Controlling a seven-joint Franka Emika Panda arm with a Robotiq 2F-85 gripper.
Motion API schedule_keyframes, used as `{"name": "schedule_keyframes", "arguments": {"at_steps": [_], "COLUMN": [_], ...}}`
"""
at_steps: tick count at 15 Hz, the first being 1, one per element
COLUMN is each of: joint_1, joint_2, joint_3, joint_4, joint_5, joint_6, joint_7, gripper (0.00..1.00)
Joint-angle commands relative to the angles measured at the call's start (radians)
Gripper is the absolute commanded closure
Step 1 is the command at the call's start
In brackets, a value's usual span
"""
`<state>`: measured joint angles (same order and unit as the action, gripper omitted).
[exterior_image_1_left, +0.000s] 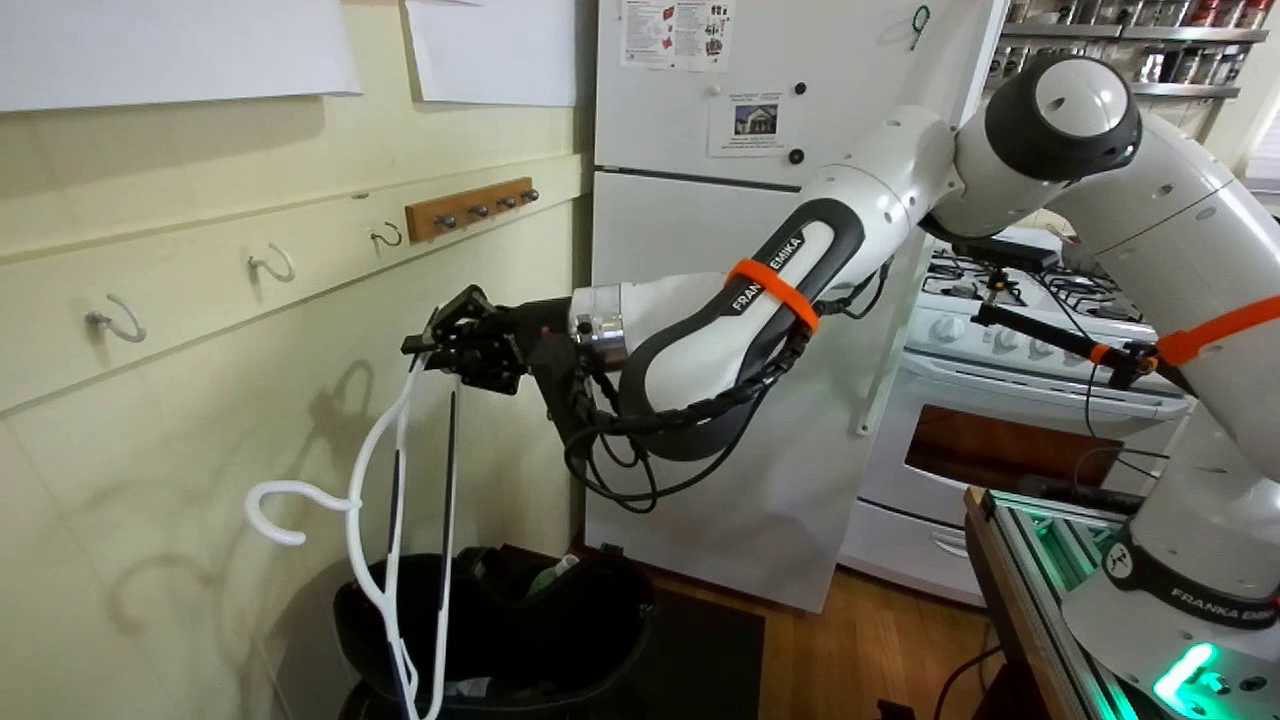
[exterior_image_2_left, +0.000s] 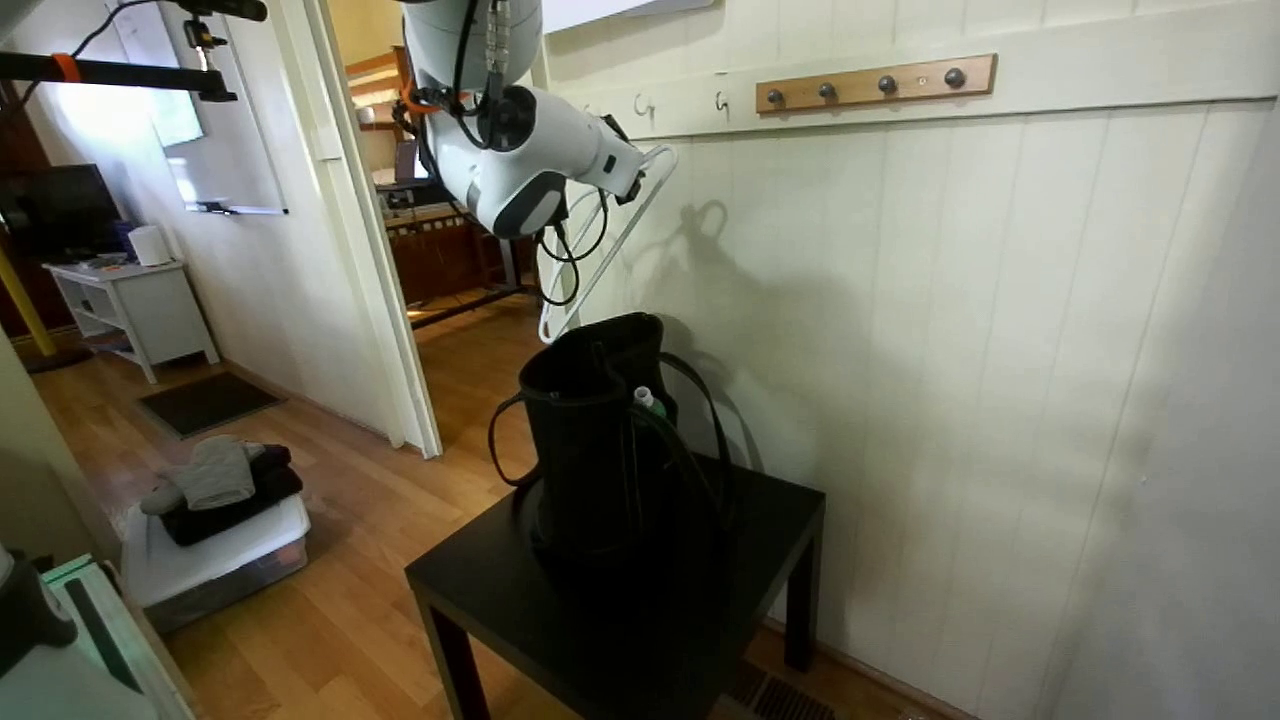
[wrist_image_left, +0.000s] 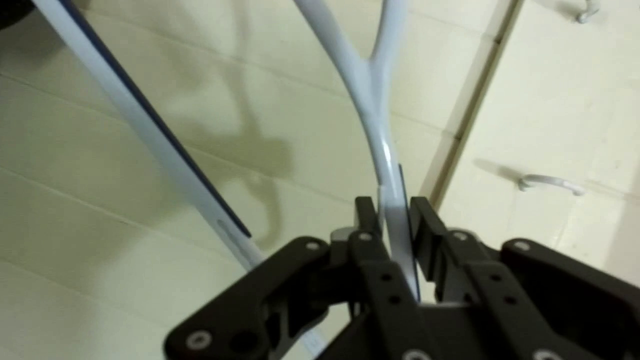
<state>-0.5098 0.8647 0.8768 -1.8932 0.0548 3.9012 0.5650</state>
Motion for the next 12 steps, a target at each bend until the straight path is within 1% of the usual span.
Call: {"name": "schedule_keyframes", "arguments": {"at_steps": [1,4,6,9,12], "joint_1": [0.037,0.057,0.078,0.126,0.188], "joint_2": [-0.022,-0.049,-0.071,-0.098,-0.122], "joint_3": [-0.052,-0.085,-0.116,-0.178,-0.256], "joint_4": [0.004,-0.002,0.001,0.016,0.037], "joint_5": [-0.093,-0.143,-0.156,-0.163,-0.145], "joint_6": [0.094,0.156,0.198,0.247,0.301], "joint_7": [0.101,0.165,0.201,0.244,0.281], "gripper": [0.94,0.94,0.94,0.94,0.94]}}
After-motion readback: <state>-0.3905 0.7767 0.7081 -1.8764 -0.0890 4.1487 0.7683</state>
